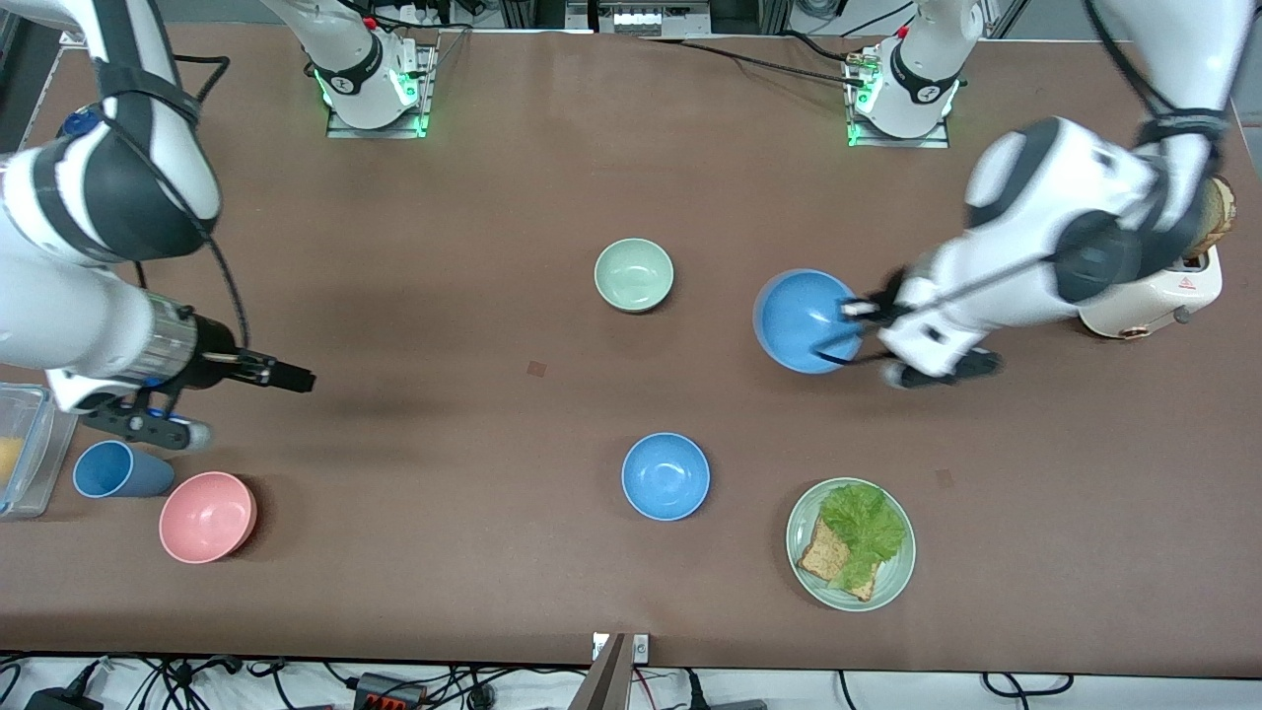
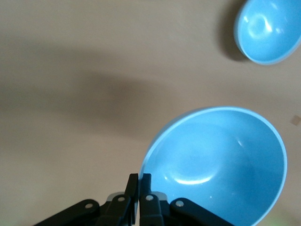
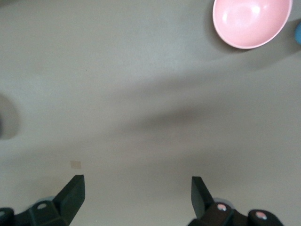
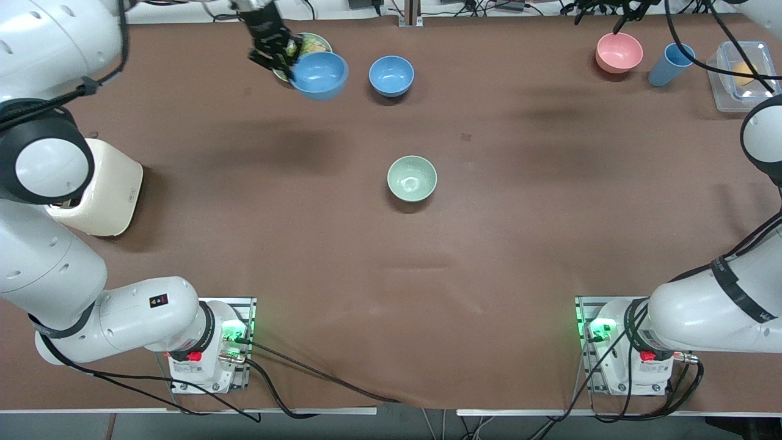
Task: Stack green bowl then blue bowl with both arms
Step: 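Release the green bowl with the right gripper while the left gripper carries the blue bowl, then lower the blue bowl onto the green bowl with the left gripper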
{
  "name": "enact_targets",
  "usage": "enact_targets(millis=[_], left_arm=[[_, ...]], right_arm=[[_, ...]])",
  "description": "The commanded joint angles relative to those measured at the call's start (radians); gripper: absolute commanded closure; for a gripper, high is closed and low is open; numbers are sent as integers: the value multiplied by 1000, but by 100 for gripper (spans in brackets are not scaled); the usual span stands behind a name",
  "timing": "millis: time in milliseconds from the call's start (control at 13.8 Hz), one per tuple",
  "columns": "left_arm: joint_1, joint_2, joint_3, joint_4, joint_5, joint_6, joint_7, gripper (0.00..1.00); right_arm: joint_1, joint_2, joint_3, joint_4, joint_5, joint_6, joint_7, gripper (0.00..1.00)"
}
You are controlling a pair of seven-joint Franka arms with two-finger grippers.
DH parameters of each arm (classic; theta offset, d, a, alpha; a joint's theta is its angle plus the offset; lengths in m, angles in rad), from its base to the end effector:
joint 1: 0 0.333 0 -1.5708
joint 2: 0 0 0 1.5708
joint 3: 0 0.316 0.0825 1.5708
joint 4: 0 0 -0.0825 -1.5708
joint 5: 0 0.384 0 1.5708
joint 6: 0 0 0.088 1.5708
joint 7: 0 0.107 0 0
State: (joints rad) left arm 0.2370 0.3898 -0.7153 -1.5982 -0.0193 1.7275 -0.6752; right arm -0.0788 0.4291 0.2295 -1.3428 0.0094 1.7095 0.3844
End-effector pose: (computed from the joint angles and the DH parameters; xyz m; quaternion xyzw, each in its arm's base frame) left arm 0.5820 -0.2452 0.4412 0.9814 0.1075 -0.1434 0.0690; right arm 0.6749 0.0750 0.4841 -0.9903 0.1259 0.0386 0.0436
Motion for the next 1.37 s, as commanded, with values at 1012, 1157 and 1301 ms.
enact_targets(millis=[1012,1157,1301], left_arm=[[-355,150,19,-217,88,362,-354,100],[-355,164,20,-215,110,376,-356,100],[-358,179,22,-213,111,388,-356,100]], right_arm=[[47,-335,-266,-226,-16,-36,-386,0],[45,-404,-266,-344,-19,42,-391,0],[50,-435,-263,-389,-57,67,-392,0]])
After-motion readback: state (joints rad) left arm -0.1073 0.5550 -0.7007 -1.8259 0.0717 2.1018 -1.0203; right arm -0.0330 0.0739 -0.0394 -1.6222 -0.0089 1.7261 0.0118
